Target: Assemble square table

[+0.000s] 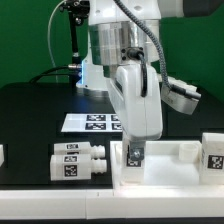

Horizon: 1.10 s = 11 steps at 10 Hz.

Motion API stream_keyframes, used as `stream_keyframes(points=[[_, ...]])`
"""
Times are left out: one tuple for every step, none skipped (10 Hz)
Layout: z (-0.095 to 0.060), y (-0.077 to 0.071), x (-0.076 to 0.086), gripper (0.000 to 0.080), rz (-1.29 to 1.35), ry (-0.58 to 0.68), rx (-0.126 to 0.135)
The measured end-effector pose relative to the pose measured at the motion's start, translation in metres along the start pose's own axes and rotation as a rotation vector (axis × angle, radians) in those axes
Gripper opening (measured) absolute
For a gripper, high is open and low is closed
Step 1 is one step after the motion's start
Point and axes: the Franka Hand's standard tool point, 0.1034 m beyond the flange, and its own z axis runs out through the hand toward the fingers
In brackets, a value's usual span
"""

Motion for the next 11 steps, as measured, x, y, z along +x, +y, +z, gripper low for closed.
stream_keyframes(points=[[-0.0003,0.0003,-0.0034,0.0581,-0.169,0.011,-0.01],[0.0,0.0004,-0.0051,0.0581,-0.374,0.018,-0.016],[0.0007,0.0011,-0.0042,0.0637,-0.49,0.018,-0.017],[0.0009,0.0012,-0.0039,0.0646,-0.543,0.017,-0.017],[0.001,0.0013,-0.0037,0.0646,-0.61,0.017,-0.018],[0.0011,0.0014,-0.0033,0.0649,-0.682,0.017,-0.02],[0.0013,0.0015,-0.0034,0.0649,-0.77,0.016,-0.021],[0.0008,0.0005,-0.0037,0.0649,-0.945,0.026,-0.032],[-0.0001,-0.0009,-0.0044,0.0649,-1.057,0.032,-0.039],[0.0002,-0.0006,-0.0039,0.0649,-1.053,0.031,-0.039],[0.0002,-0.0006,-0.004,0.054,-1.044,0.031,-0.039]])
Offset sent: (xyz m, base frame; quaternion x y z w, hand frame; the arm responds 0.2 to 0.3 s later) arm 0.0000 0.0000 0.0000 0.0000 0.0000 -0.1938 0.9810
